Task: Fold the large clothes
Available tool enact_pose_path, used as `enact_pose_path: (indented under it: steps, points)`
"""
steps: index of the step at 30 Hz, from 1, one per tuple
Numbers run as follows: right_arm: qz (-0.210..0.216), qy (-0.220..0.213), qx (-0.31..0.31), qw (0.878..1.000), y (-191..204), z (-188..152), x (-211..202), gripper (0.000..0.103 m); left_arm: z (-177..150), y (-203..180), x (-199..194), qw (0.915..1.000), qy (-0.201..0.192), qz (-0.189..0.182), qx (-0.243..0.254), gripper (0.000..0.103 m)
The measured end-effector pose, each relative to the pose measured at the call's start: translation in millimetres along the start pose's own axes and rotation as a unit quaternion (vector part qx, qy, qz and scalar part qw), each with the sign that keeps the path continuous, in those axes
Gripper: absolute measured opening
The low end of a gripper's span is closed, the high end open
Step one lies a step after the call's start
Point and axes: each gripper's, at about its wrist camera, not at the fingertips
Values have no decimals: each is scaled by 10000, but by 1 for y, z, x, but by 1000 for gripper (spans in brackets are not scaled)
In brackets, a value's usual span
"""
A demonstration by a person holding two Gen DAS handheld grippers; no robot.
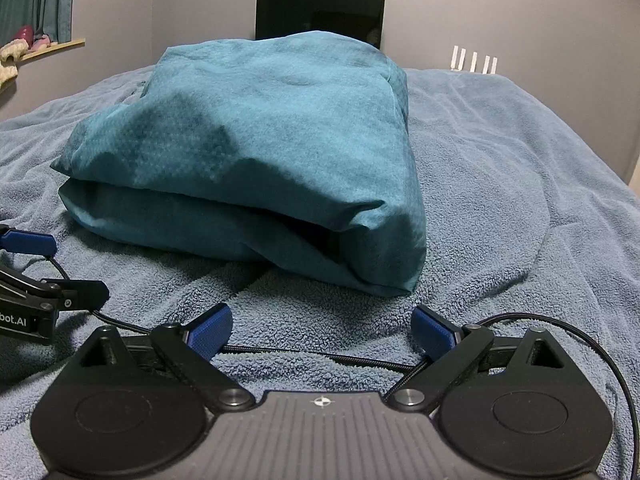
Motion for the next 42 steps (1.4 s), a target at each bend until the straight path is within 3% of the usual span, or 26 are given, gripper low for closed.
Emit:
enact_pose_path:
  steps: [42]
  points:
    - [-12, 6, -3, 10000, 1, 0, 0, 100, 0, -1, 1, 10000, -3, 22, 13, 97]
Point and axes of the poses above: each gripper's, at about its wrist camera, not at the fingertips, and x roughly the way its jaws point, y to its left, z to its top, and after that the axes turned 11 degrees about z, right-handed
